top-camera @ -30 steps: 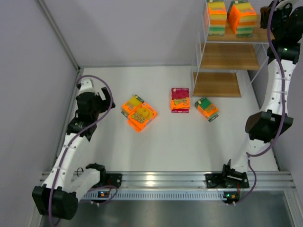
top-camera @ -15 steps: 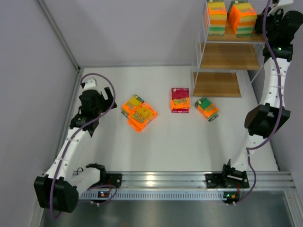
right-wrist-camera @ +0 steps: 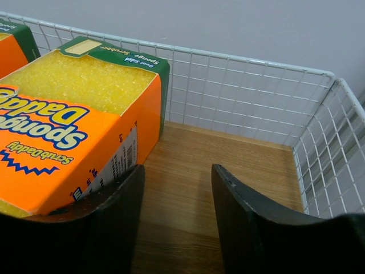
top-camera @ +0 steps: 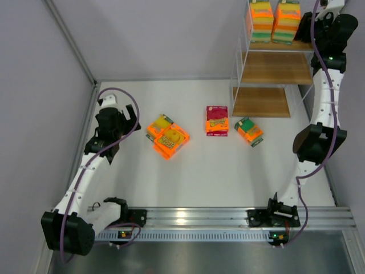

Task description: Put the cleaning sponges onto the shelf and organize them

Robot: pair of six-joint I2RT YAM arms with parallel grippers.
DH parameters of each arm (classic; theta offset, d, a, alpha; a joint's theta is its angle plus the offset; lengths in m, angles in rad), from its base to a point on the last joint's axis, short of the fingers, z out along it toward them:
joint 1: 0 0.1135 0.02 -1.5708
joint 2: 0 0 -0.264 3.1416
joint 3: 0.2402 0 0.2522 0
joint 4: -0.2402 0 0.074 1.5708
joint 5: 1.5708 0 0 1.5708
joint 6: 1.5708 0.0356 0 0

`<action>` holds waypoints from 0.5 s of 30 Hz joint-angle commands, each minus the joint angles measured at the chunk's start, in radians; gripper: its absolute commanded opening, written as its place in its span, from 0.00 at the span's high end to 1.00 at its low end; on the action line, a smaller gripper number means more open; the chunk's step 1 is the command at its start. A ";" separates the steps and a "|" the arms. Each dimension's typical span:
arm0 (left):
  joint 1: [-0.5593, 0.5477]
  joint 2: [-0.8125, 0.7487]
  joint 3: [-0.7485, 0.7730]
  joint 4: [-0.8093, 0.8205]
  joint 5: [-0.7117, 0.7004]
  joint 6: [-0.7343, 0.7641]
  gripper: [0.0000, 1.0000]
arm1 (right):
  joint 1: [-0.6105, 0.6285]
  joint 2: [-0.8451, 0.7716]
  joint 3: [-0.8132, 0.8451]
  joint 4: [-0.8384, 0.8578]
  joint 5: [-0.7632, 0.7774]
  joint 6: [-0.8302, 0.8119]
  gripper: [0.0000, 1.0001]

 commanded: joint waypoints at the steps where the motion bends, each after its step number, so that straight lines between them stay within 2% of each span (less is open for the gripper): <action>1: 0.006 -0.013 0.038 0.016 0.001 0.014 0.02 | 0.015 -0.004 0.042 0.015 0.001 -0.001 0.46; 15: 0.006 -0.010 0.034 0.022 -0.017 0.024 0.02 | 0.039 0.055 0.067 0.073 0.017 -0.050 0.42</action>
